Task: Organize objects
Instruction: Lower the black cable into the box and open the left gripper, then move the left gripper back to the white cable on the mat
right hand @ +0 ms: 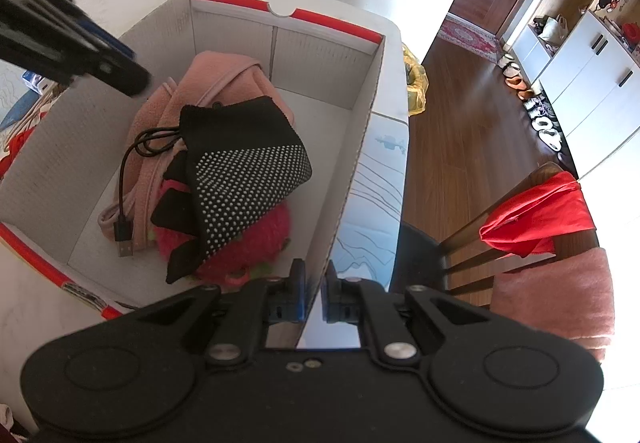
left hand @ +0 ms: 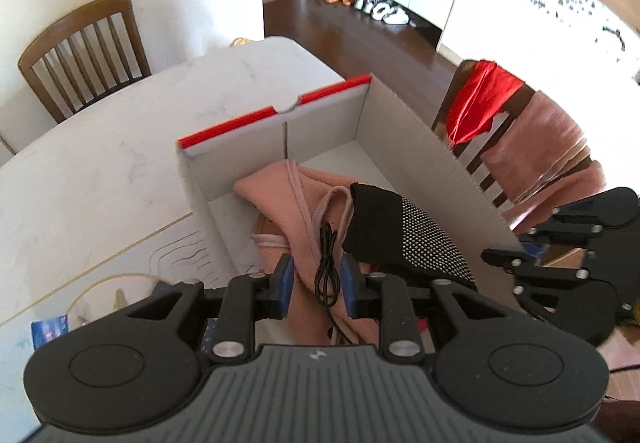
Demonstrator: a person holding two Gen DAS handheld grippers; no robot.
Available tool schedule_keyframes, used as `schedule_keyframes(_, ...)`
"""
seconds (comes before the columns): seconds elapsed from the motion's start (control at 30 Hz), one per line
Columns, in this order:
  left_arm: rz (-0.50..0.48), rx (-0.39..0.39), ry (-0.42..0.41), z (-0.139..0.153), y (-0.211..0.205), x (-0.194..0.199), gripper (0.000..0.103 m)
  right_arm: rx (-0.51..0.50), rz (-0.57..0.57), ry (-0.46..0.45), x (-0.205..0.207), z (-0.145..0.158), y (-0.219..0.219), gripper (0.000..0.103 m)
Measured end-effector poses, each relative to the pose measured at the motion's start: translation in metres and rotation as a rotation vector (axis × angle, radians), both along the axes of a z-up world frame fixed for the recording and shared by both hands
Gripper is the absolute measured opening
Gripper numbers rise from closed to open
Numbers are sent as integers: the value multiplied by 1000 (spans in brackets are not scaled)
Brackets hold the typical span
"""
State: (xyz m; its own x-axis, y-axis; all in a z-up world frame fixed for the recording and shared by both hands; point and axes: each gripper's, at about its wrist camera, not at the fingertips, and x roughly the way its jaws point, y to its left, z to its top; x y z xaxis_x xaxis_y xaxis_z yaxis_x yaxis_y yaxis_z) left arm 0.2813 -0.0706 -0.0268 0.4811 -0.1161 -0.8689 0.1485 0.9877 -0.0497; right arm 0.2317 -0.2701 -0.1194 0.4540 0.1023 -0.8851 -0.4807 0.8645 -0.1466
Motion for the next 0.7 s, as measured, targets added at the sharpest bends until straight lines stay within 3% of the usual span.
schedule_keyframes(0.1, 35, -29, -13, 11, 16, -11, 26, -3, 2, 1, 0, 0, 0, 7)
schedule_keyframes(0.17, 65, -40, -27, 17, 27, -18, 40, -5, 3, 2, 0, 0, 0, 7)
schedule_keyframes(0.23, 101, -39, -50, 22, 42, -26, 66, -6, 3, 3, 0, 0, 0, 7)
schedule_keyframes(0.43, 231, -25, -64, 23, 92, -45, 74, -7, 2, 5, 1, 0, 0, 7)
schedule_keyframes(0.63, 338, 11, -41, 6, 137, -58, 87, -14, 4, 7, 1, 0, 1, 8)
schedule_keyframes(0.7, 363, 17, -23, -4, 148, -62, 87, -13, 3, 8, 1, 0, 1, 8)
